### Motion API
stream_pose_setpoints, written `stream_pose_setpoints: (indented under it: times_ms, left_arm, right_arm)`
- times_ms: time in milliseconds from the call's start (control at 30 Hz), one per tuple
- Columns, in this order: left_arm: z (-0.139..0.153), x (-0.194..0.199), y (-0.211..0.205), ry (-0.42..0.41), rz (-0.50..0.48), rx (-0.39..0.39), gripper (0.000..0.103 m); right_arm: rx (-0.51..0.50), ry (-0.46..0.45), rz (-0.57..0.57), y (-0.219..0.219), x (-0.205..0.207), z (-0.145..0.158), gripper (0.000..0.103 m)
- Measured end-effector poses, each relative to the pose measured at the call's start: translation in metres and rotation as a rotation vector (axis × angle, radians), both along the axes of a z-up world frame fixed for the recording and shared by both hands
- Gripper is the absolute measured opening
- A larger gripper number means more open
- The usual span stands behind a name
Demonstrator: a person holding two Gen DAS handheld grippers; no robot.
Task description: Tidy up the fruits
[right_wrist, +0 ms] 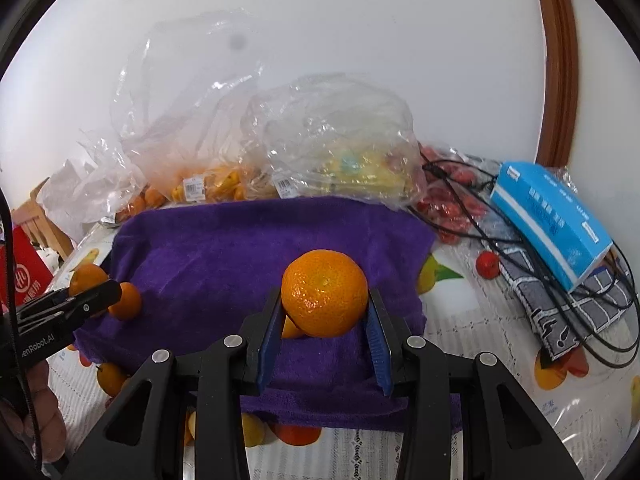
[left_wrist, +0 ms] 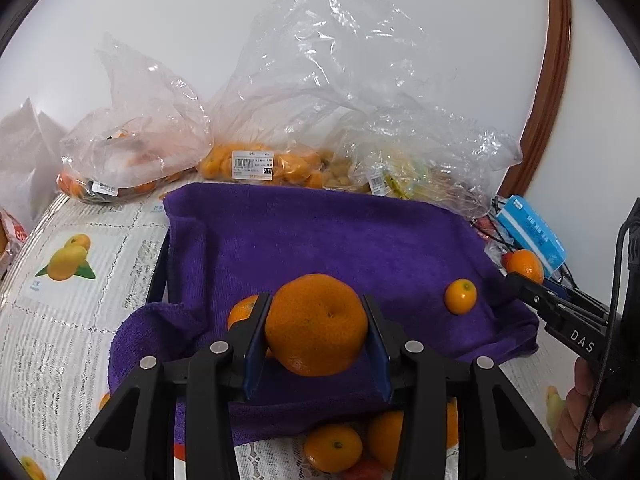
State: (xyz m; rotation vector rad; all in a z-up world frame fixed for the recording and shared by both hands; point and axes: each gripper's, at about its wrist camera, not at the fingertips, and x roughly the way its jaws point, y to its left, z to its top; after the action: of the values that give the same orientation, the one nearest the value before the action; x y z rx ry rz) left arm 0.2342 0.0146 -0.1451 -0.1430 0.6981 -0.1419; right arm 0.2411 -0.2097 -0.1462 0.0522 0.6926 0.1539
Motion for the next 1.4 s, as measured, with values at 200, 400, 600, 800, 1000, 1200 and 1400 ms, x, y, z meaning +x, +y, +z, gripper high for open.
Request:
stream_pose_setpoints:
  times_ms: [200,400,600,800,1000,1200,1400]
  left_arm:
    - [-0.003,0.003,-0.001,0.0,-0.001,0.0,0.041]
    - [-0.003,0.003,-0.002,-0.008,0.006,0.01,0.042]
    - [-0.006,0.004,-0.006,-0.009,-0.013,0.017,0.042]
    - [-0.006,0.004,-0.009,-0.012,-0.031,0.023,0.042]
    - [-0.009,0.007,-0.01,0.007,-0.039,0.027,0.042]
    - [-0.01,0.007,-0.013,0.009,-0.046,0.042,0.042]
    - [-0.011,0.007,-0.014,0.017,-0.047,0.035,0.042]
  right_arm:
    - [-0.015,0.02,0.013,0.004,0.003,-0.007,0.04]
    - [-0.014,0.046,0.033,0.009,0.005,-0.013,0.04]
    - [-0.021,0.067,0.048,0.014,0.005,-0.017,0.04]
    - [-0.027,0.088,0.046,0.015,0.008,-0.02,0.04]
    - [-0.04,0.108,0.054,0.017,0.01,-0.024,0.04]
    - [-0.052,0.119,0.057,0.02,0.011,-0.027,0.04]
    - [-0.061,0.125,0.056,0.02,0.011,-0.028,0.04]
